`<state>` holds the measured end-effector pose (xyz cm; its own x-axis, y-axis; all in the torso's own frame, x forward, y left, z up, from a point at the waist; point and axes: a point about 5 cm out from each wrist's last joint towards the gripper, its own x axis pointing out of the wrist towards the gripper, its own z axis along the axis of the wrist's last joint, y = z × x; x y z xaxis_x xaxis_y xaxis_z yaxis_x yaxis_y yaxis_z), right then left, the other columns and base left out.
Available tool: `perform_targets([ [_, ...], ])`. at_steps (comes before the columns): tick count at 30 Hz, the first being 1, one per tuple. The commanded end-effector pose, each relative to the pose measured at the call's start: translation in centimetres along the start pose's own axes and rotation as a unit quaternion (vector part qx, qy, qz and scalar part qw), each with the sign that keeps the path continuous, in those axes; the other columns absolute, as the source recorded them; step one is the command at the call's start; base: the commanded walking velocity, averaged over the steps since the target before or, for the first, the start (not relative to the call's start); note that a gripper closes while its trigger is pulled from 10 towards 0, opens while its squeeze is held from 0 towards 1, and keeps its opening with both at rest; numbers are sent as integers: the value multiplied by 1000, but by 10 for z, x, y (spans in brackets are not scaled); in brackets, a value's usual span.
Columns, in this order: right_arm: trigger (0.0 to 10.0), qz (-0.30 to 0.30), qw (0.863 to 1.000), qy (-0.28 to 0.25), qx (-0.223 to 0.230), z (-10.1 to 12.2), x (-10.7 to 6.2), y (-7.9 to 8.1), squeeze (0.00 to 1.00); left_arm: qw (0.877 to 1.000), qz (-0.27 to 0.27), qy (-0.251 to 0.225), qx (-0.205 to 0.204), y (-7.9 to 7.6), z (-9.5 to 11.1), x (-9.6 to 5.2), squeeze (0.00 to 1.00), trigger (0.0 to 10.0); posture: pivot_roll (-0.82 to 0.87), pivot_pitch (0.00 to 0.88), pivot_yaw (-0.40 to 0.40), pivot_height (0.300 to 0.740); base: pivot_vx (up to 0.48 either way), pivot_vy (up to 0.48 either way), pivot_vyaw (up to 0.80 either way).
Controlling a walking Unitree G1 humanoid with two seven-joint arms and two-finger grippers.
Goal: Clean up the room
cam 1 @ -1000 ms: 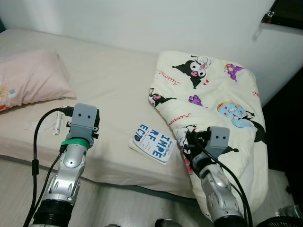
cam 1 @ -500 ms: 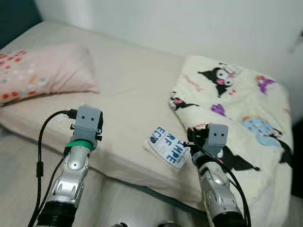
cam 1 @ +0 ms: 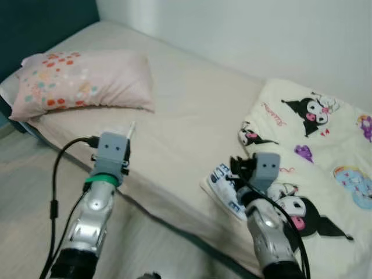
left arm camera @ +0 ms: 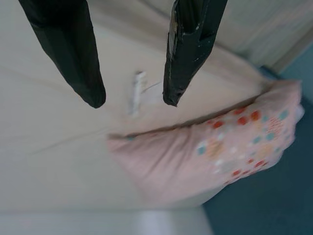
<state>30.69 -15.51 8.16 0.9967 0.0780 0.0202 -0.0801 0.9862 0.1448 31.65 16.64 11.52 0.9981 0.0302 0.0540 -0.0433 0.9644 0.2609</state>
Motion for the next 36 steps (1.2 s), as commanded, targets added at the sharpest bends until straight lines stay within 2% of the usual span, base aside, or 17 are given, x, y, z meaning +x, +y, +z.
perform_targets([
  [1,10000,-1,1000,11,3,-6,-3,0,0,1000,-4,12,3,-3,-6,-3,0,10000,-43,58,-5,725,0,0,750],
  [23,10000,5,1000,5,12,-5,-2,3,0,1000,-5,9,8,-3,-4,-2,0,10000,-39,65,5,725,0,0,742],
  [26,10000,8,1000,-4,24,-3,-2,5,0,1000,-9,2,11,-4,-3,-2,0,10000,-40,65,8,725,460,0,656],
  [36,10000,14,999,-22,41,2,-2,10,0,1000,-17,-4,13,-7,-1,0,0,10000,-44,65,15,725,462,0,0],
])
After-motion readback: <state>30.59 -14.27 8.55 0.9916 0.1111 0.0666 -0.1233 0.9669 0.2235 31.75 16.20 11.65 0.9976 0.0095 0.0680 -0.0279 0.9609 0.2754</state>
